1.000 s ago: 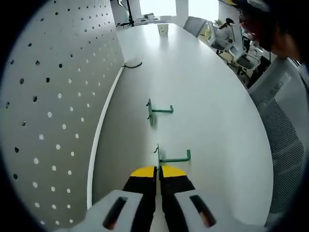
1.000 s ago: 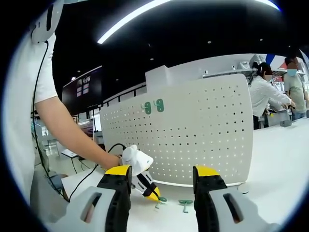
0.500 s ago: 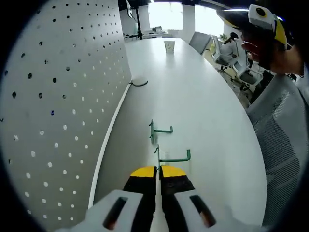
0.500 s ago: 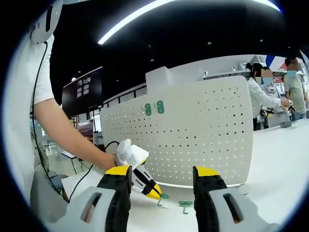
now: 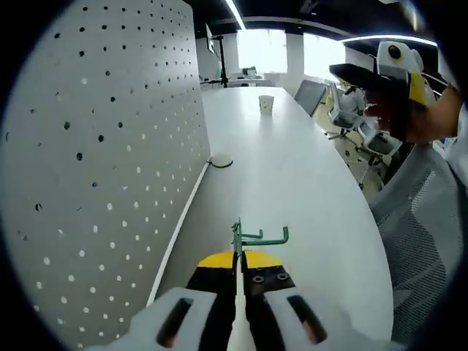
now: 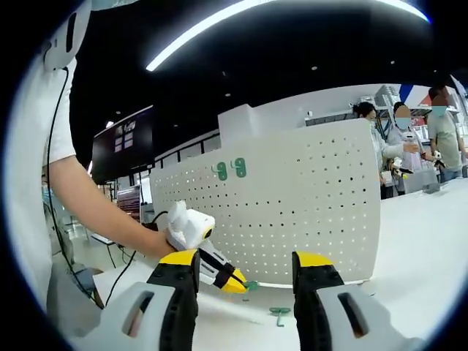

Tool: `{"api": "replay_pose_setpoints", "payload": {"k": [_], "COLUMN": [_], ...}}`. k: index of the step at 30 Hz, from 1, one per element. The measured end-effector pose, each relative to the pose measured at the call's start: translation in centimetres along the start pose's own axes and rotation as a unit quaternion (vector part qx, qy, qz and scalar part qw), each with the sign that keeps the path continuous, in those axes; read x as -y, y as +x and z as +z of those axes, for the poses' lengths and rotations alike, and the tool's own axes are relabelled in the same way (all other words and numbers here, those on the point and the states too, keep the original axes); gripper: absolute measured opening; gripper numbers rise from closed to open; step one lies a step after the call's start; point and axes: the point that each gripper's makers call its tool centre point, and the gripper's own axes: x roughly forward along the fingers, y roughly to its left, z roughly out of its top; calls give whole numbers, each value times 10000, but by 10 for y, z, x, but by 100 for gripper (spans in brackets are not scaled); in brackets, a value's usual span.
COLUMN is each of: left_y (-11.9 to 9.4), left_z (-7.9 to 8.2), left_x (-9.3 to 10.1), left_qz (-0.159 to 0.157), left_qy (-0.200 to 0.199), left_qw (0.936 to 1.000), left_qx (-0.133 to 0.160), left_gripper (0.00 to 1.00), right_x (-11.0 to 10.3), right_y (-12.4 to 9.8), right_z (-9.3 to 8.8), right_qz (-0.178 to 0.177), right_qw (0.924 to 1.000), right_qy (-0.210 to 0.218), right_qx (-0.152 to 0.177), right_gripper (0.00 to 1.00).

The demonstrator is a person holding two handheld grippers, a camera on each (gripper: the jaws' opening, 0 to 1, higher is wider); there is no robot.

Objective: Insert the hook assembly into the mounting plate slot until the hook locks in place.

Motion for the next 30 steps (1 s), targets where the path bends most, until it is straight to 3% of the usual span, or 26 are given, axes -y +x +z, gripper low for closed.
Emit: {"api": "replay_pose_setpoints", "payload": {"k": [25, 30], "left_y": [-30, -33], "left_z": [50, 53], "left_x": [-3, -3], "left_qz": [288, 330], "left_qy": [-270, -306], "left_qw": [9948, 9937], "left_qx": [941, 1028], "left_gripper": [1, 1], "right_x": [-2, -3], "right_y": [6, 8], "right_z": [23, 26], "right_qz": [55, 79], "right_qw": [9998, 9997], "right_qy": [-12, 4], "right_qx": [210, 251], "right_gripper": [49, 48]}}
